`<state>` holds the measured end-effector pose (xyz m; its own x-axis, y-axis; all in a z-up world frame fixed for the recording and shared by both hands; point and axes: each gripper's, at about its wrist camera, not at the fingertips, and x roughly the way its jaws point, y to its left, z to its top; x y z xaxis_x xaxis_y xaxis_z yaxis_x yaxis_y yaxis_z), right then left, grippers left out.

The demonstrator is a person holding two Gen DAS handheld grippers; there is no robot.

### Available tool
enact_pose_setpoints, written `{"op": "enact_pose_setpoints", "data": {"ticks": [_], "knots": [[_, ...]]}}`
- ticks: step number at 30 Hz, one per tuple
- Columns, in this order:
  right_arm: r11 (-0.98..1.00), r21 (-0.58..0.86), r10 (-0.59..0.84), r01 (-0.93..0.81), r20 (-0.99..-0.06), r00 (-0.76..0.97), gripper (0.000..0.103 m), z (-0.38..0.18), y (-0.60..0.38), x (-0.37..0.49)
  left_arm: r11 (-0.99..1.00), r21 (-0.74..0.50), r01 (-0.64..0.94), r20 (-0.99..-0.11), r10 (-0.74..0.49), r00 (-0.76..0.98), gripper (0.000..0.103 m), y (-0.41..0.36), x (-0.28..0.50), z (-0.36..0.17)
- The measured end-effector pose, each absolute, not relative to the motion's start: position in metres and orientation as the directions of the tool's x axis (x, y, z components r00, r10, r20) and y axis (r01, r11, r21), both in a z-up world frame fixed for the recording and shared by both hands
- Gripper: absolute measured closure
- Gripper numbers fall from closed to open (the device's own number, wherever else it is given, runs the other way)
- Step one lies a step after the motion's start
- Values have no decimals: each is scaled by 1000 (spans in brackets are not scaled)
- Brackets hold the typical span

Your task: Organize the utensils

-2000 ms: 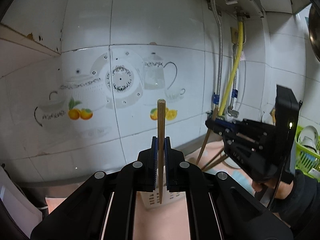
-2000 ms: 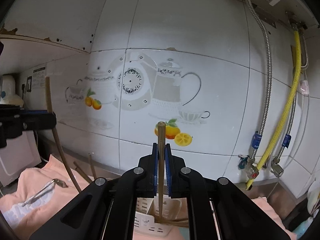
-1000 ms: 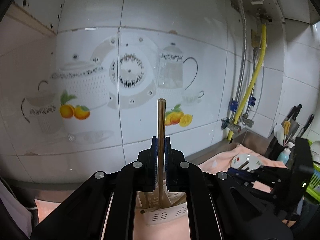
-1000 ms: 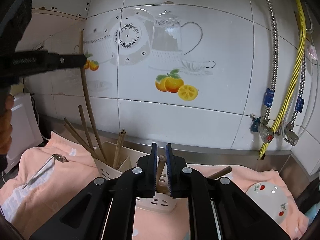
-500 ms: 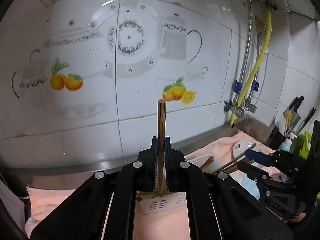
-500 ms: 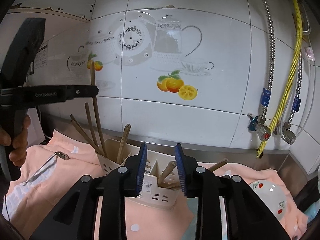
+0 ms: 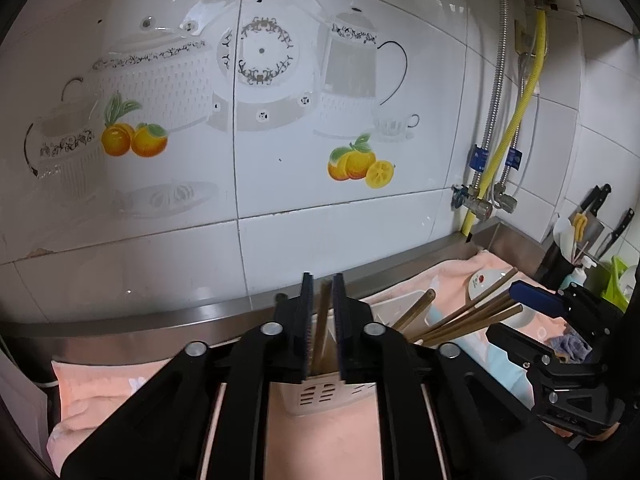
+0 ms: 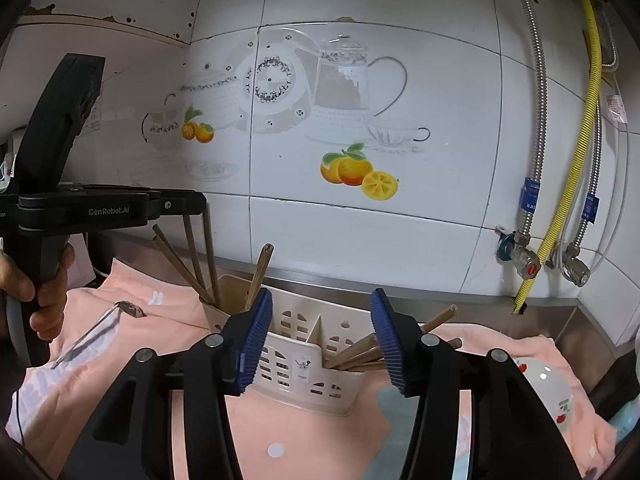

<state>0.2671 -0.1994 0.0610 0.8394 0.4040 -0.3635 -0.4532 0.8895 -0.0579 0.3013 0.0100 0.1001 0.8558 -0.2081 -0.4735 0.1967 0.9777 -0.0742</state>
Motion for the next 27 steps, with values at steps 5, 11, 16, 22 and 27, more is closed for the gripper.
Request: {"op": "enact_pose_setpoints", "data": {"ticks": [5, 11, 16, 22, 27], "knots": [[888, -58, 407, -456, -363, 838, 49, 60, -199, 266, 980, -71, 188, -475, -199, 857, 69, 10, 300, 98], [889, -61, 405, -454, -359, 841, 37, 60, -197, 263, 982, -62, 179, -474, -187, 860, 50, 9, 294, 97], [889, -65, 405, -454, -353, 843, 27, 60, -197, 259, 985, -61, 161, -469, -171, 866, 35, 13, 289, 98], [888, -68, 406, -454, -346, 846, 18, 60, -196, 254, 987, -58, 148, -466, -158, 871, 21, 16, 280, 97], [887, -70, 408, -456, -343, 846, 13, 60, -197, 248, 989, -56, 134, -451, -145, 880, 10, 18, 271, 99]]}}
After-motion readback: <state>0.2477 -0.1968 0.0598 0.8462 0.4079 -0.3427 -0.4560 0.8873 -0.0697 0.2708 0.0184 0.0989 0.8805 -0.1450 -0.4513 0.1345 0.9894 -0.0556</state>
